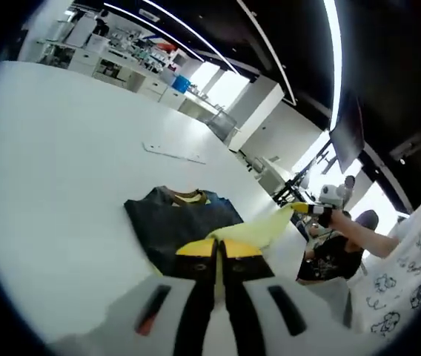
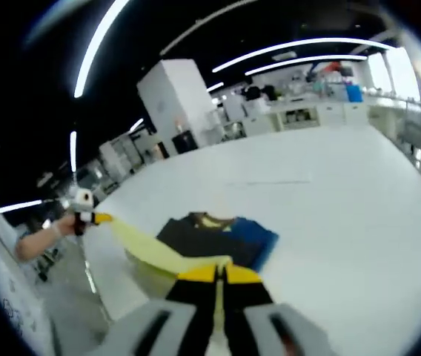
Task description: Fold the garment on the visible template until the final outline fits inside the template.
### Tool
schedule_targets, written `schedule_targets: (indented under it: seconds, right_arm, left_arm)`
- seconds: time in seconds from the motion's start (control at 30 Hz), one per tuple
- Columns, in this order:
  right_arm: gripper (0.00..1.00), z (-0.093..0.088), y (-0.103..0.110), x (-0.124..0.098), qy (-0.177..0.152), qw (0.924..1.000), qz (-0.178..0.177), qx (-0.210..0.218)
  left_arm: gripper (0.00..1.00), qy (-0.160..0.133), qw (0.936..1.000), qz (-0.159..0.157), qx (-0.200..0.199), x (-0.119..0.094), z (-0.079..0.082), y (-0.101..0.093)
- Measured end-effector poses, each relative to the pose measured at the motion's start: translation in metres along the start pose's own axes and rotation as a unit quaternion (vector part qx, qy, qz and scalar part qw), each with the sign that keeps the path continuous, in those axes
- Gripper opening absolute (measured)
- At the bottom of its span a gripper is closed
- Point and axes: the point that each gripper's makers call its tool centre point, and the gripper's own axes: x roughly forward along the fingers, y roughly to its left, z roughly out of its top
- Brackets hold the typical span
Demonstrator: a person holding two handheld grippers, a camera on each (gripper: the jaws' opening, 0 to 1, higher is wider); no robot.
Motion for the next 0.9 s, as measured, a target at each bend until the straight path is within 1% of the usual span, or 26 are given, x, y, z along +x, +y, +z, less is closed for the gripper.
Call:
schedule_targets:
  seconds: [0.03, 0.1, 0.13, 0.17, 0.23, 0.27, 0.3, 0.33, 0.4, 0.47, 0.5, 0.6, 0.63, 0.67, 0.7, 0.77, 0.83, 0.9]
  right_arm:
    - [0.0, 0.004, -0.003, 0.006, 0.001, 0.9999, -0.006, -0.009]
    - [0.0, 0.009, -0.005, 0.012, 0.0, 0.9999, -0.008, -0.009]
    - [0.0, 0.015, -0.008, 0.017, -0.006, 0.9999, -0.009, -0.009]
    - [0.0, 0.017, -0.009, 0.02, -0.007, 0.9999, -0.009, -0.008]
    - [0.0, 0.021, -0.013, 0.026, -0.007, 0.9997, -0.018, -0.013]
    - [0.0, 0.025, -0.02, 0.03, -0.006, 0.9996, -0.02, -0.019]
    - [0.0, 0.027, -0.023, 0.032, -0.007, 0.9995, -0.023, -0.02]
    - [0.0, 0.029, -0.026, 0.033, -0.008, 0.9994, -0.027, -0.019]
    - [0.0, 0.034, -0.029, 0.036, -0.018, 0.9994, -0.028, -0.01]
    - [0.0, 0.039, -0.036, 0.041, -0.024, 0.9992, -0.032, -0.003]
    - [0.0, 0.042, -0.04, 0.045, -0.026, 0.999, -0.035, -0.003]
    - [0.0, 0.045, -0.051, 0.054, -0.024, 0.9988, -0.043, -0.001]
    - [0.0, 0.045, -0.053, 0.058, -0.023, 0.9987, -0.044, 0.0]
    - [0.0, 0.045, -0.054, 0.06, -0.022, 0.9987, -0.046, 0.002]
    - [0.0, 0.044, -0.057, 0.064, -0.021, 0.9986, -0.049, 0.001]
    - [0.0, 0.042, -0.064, 0.074, -0.015, 0.9984, -0.054, 0.0]
    - [0.0, 0.038, -0.066, 0.08, -0.012, 0.9982, -0.059, 0.003]
    - [0.0, 0.035, -0.068, 0.087, -0.01, 0.9982, -0.059, 0.007]
  left_arm:
    - [0.0, -0.004, 1.0, 0.006, -0.006, 0.003, 0.005, 0.007]
    - [0.0, -0.016, 0.9997, 0.013, -0.014, 0.008, 0.013, 0.013]
    - [0.0, -0.018, 0.9996, 0.016, -0.012, 0.012, 0.016, 0.017]
    - [0.0, -0.023, 0.9994, 0.024, -0.014, 0.015, 0.02, 0.022]
    - [0.0, -0.032, 0.999, 0.027, -0.013, 0.018, 0.026, 0.026]
    - [0.0, -0.039, 0.9987, 0.029, -0.015, 0.019, 0.029, 0.028]
    - [0.0, -0.047, 0.9981, 0.033, -0.02, 0.02, 0.036, 0.036]
    - [0.0, -0.053, 0.9977, 0.037, -0.021, 0.021, 0.039, 0.04]
    - [0.0, -0.068, 0.9962, 0.047, -0.029, 0.026, 0.044, 0.042]
    - [0.0, -0.082, 0.9948, 0.049, -0.037, 0.031, 0.049, 0.044]
    - [0.0, -0.088, 0.994, 0.052, -0.039, 0.034, 0.049, 0.041]
    - [0.0, -0.099, 0.9916, 0.061, -0.057, 0.043, 0.054, 0.052]
    - [0.0, -0.097, 0.9912, 0.067, -0.061, 0.046, 0.053, 0.057]
    - [0.0, -0.097, 0.9909, 0.072, -0.06, 0.048, 0.053, 0.06]
    - [0.0, -0.096, 0.9897, 0.078, -0.07, 0.051, 0.052, 0.068]
    - [0.0, -0.099, 0.9885, 0.084, -0.078, 0.056, 0.051, 0.076]
    - [0.0, -0.102, 0.9872, 0.087, -0.086, 0.059, 0.049, 0.08]
    - [0.0, -0.106, 0.9853, 0.098, -0.09, 0.062, 0.049, 0.087]
